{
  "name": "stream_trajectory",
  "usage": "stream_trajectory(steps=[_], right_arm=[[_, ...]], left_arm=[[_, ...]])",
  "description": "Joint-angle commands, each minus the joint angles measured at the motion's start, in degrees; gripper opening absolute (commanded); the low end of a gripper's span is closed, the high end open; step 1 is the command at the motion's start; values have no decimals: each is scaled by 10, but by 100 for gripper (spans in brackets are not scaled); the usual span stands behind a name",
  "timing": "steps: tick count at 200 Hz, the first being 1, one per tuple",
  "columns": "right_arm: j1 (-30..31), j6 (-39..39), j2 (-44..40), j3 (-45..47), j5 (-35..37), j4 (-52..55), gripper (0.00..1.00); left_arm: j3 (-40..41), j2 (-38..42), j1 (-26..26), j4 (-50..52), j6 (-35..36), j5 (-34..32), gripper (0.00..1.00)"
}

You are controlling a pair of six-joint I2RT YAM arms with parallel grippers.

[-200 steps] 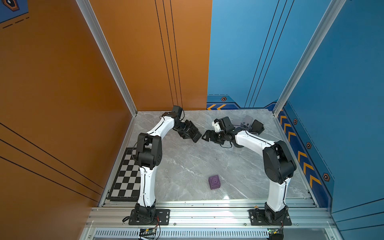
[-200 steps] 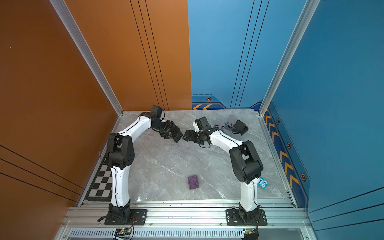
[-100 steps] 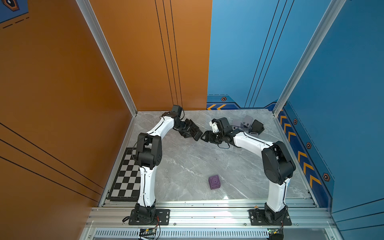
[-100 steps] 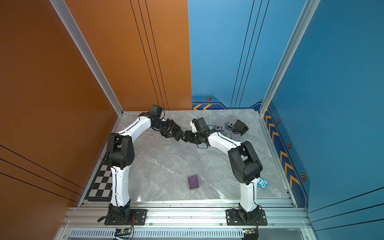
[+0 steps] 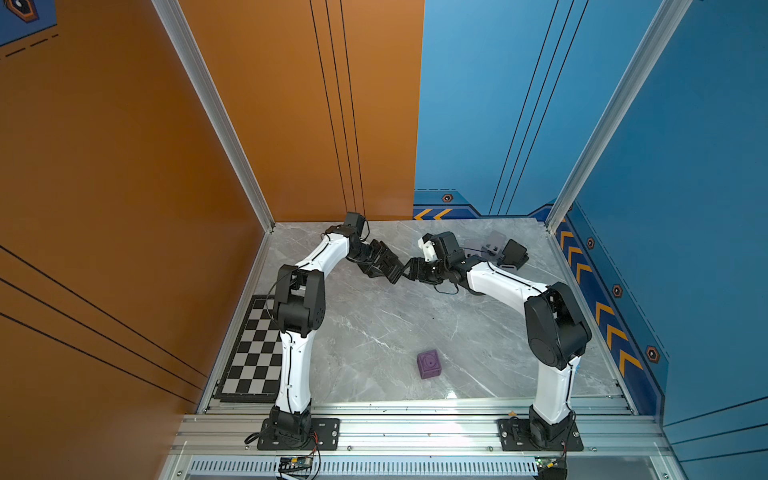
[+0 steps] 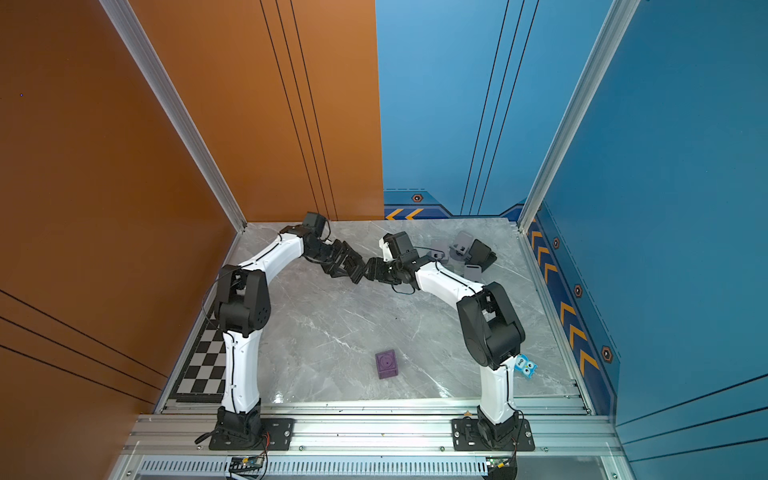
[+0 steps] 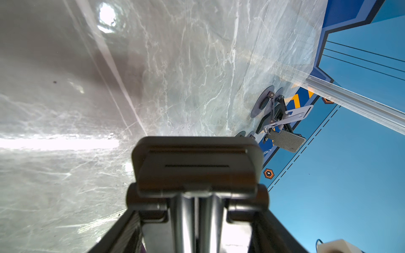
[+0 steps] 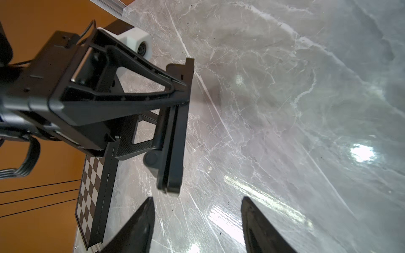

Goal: Open the phone stand

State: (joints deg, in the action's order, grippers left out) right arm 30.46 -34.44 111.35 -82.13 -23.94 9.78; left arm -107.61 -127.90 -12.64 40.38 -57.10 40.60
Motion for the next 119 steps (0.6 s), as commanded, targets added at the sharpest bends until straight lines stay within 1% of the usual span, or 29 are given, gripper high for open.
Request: stream_trajectory(steps=[1,119], right_arm=[[5,-5,1,-13,-5,-9,64],[3,-12,45,-39,-7,-17,65]], left_arm=[[-24,-8,5,-5,-8,17,48],[-40,-13,-1,-5,-20,19,48]])
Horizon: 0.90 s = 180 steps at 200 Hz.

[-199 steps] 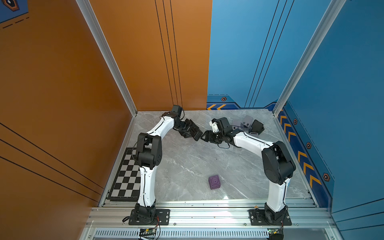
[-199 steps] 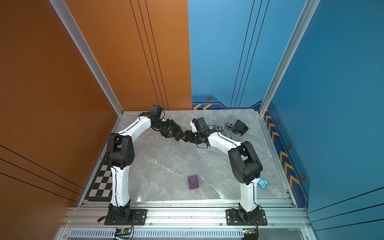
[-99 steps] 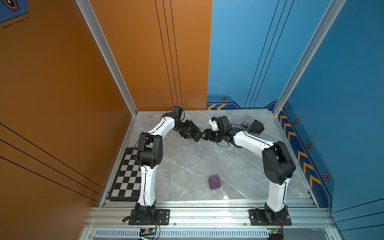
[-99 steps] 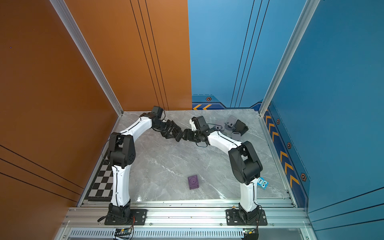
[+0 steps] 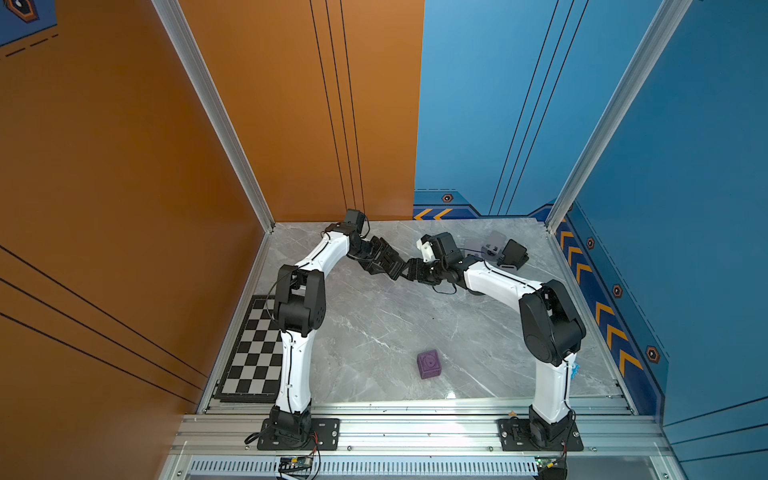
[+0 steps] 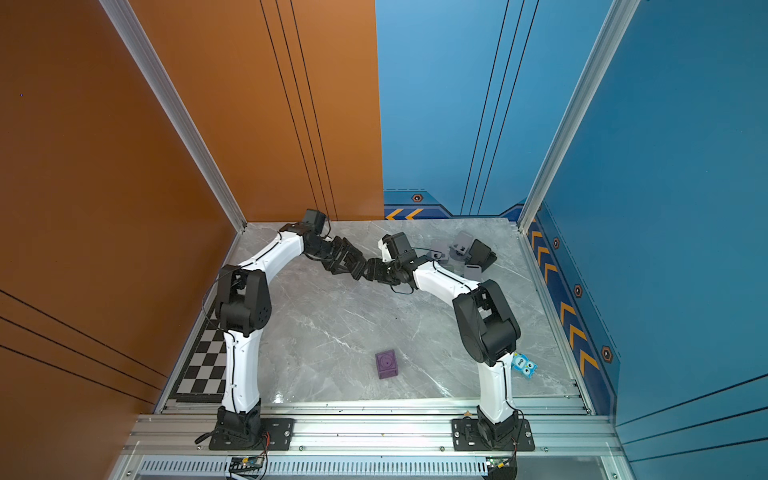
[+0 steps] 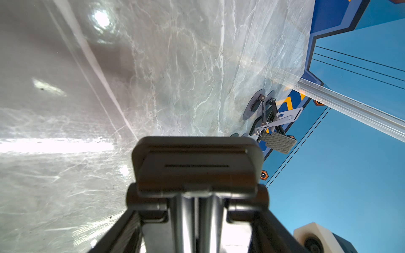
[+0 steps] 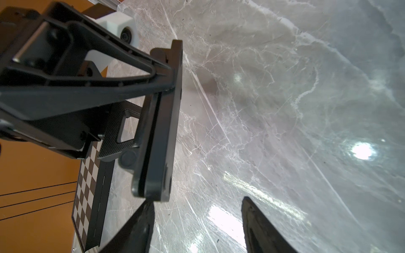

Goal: Open the phone stand

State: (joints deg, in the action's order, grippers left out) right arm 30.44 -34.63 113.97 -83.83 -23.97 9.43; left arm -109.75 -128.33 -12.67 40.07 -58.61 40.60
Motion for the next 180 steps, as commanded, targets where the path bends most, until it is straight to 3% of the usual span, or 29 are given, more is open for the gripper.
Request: stream_trajectory(steps=[1,61,100,180], right_arm=[[3,-10,20,-22,-6,-14,65],[-3,-17,40,-30,5,-23,64],[-6,-24,57,-48,19,-31,58],[-13,-39,103,-113,14,-47,24]], left_arm=[[-19,-8,-1,-2,-5,19,48],[-28,-7,-7,-2,-12,19,47],[-30,-4,-12,-2,-17,19,47],[-27,6,-22,-2,-24,24,47]])
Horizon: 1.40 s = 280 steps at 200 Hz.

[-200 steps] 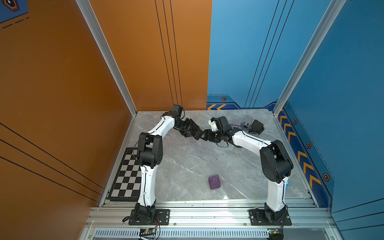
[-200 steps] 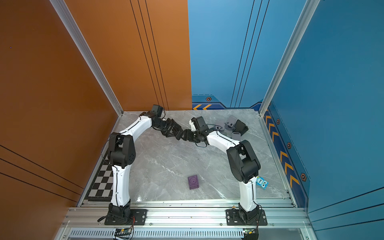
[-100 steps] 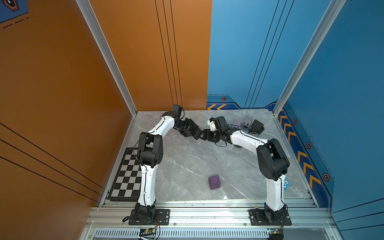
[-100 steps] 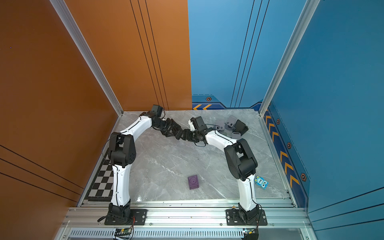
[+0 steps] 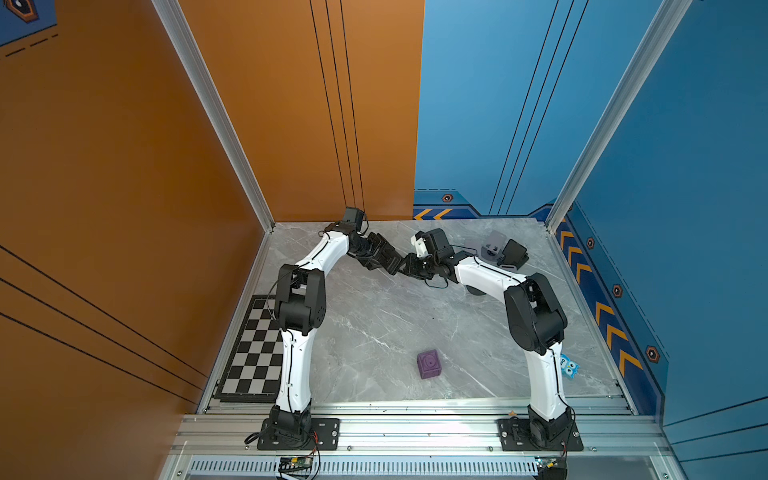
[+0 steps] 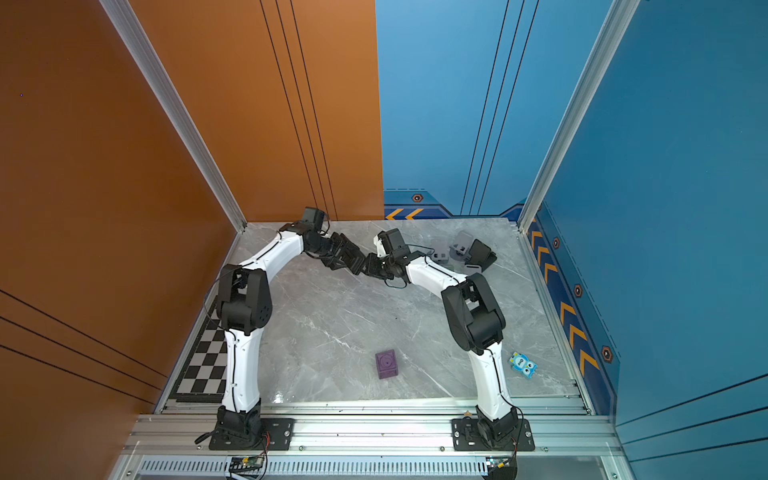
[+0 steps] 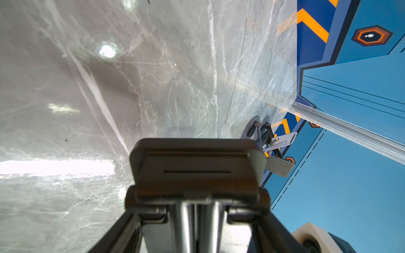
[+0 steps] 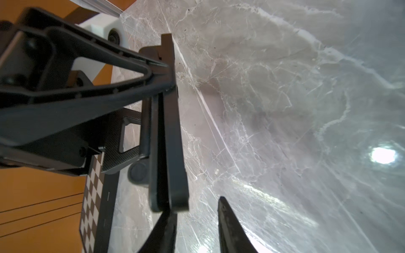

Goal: Open the phone stand

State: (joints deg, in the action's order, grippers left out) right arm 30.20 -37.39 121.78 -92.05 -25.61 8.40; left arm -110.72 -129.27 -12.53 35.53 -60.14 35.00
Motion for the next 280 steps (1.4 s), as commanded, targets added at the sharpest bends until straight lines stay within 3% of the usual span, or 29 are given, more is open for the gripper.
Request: stream_trajectory(steps=[1,60,177,201,251,280], right_arm=[[-11,-12,26,-31,30,-37,23],[-16,-10,33,-54,20,-43,0],[-20,36,-23,-58,35,-28,0],[-21,45,-22,-62,53,-23,9],[-29,45,8,-90,55,-23,38],[-37,42,23,-98,57,-23,39]], left_arm=[[-17,16,-23,44,-8,80,47],[-14,14,-29,44,-11,81,46],[2,9,-31,44,-4,88,48],[-2,8,-33,44,-6,94,48],[-8,10,-35,44,-11,107,48],[-14,10,-35,44,-16,114,48]])
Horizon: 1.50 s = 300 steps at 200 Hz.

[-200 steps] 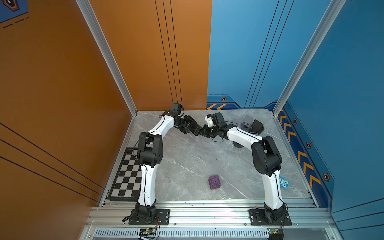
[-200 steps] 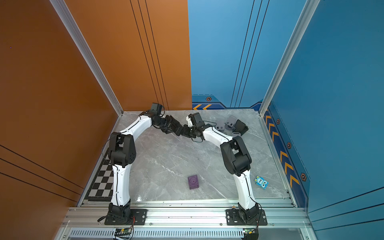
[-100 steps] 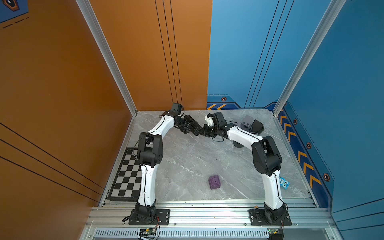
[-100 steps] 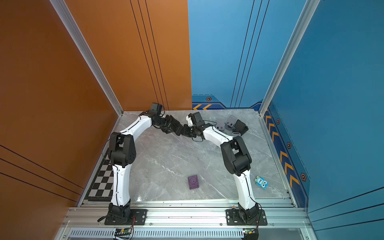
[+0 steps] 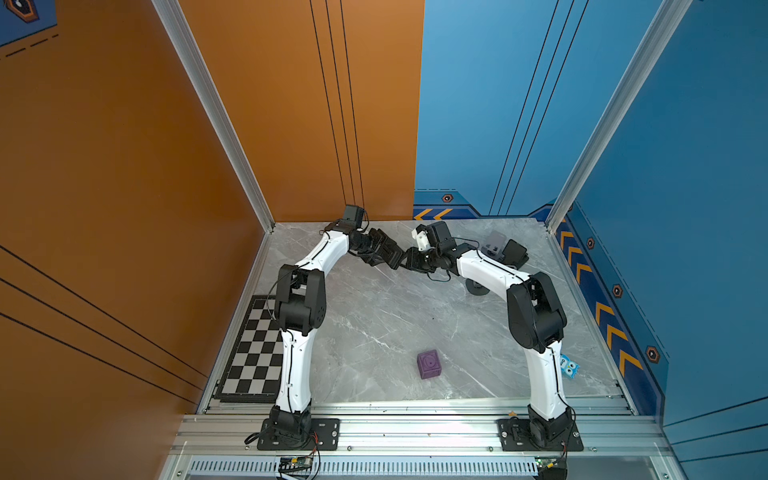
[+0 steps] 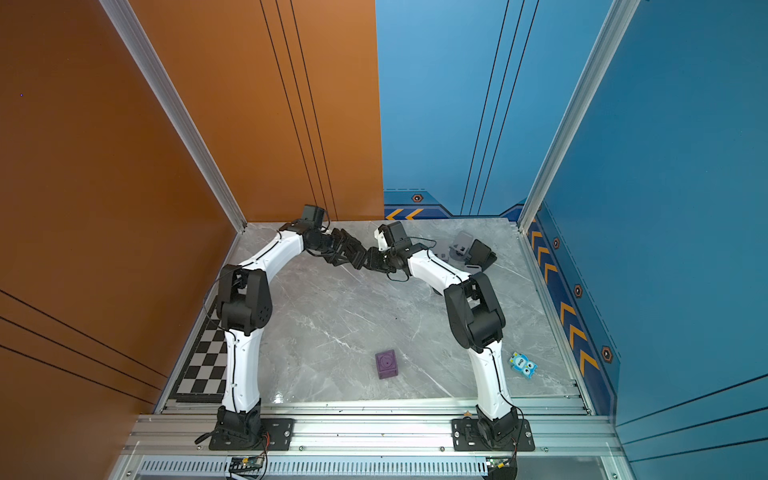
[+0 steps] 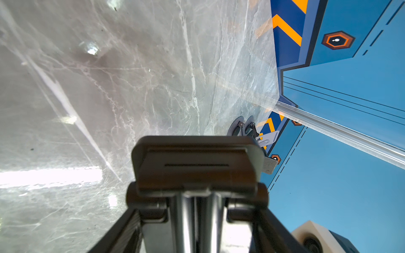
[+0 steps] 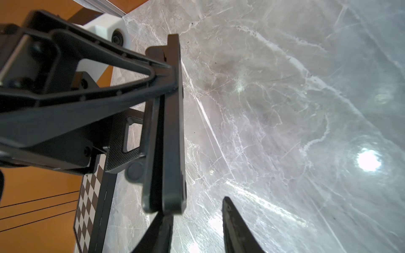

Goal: Open the phone stand

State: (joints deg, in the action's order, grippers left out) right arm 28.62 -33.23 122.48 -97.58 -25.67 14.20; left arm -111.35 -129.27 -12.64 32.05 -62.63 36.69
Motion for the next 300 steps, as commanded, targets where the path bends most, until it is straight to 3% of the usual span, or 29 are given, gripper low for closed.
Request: stream_trajectory(steps=[1,138,158,201,216,259,300], right_arm=[[-22,0,16,-43,58,-82,39],[-25,-20,85,-158,64,-80,38],[-25,-23,90,-171,64,-80,33],[-24,-26,94,-186,63,-81,14],[-24,-26,95,-190,62,-82,16],[-26,-31,95,-198,62,-93,33],[-27,-30,87,-206,72,-97,32]], left_arm=[[-9,10,-34,78,9,98,48],[-8,10,-52,78,10,130,48],[-3,12,-56,78,12,132,48],[6,13,-64,79,16,139,48],[9,14,-65,79,17,140,48],[15,16,-68,78,20,146,48],[24,17,-70,78,23,148,48]])
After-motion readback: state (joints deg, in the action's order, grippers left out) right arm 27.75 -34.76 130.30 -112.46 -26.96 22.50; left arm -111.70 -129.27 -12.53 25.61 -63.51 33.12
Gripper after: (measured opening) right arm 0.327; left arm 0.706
